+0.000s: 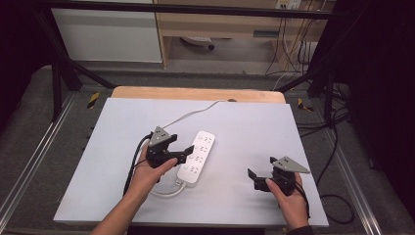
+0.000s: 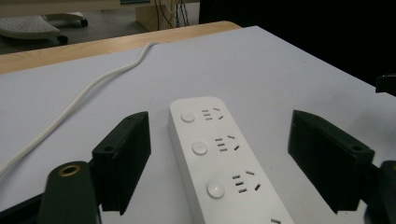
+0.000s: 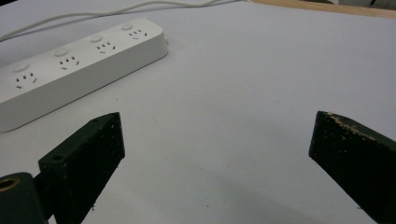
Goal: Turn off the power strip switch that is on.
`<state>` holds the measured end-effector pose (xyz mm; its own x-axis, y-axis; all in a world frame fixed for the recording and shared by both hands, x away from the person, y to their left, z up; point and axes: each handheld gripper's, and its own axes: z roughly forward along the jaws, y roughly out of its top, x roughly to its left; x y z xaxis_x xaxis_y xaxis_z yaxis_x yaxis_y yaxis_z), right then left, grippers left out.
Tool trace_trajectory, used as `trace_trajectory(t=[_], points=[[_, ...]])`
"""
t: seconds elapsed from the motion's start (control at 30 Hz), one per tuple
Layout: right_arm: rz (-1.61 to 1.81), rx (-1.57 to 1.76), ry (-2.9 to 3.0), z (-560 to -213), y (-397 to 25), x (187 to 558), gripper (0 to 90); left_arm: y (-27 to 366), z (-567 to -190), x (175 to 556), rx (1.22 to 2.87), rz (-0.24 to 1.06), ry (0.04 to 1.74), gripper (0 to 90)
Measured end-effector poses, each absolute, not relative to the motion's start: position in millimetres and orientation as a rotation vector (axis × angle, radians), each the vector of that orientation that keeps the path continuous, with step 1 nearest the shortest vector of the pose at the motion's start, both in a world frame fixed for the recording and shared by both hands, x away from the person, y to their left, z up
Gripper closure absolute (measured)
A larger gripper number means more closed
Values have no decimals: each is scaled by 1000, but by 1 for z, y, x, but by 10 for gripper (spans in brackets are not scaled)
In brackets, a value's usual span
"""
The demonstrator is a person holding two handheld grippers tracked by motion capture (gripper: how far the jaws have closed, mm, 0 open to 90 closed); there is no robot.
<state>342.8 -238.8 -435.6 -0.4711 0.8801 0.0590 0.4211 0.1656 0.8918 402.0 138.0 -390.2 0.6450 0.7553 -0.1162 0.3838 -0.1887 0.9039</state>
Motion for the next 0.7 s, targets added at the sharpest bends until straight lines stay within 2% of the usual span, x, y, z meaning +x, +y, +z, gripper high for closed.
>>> trace_trajectory(t=[0.23,0.57,0.7], points=[[1274,1221,1972,-436,-239,343,33,135,-393,403,1814,419,897,392],[1275,1225,1972,-436,-239,343,34,134,-399,406,1847,397,873,718],[1277,1226,1974,-435,-239,342,35,132,-405,408,1867,377,876,798]])
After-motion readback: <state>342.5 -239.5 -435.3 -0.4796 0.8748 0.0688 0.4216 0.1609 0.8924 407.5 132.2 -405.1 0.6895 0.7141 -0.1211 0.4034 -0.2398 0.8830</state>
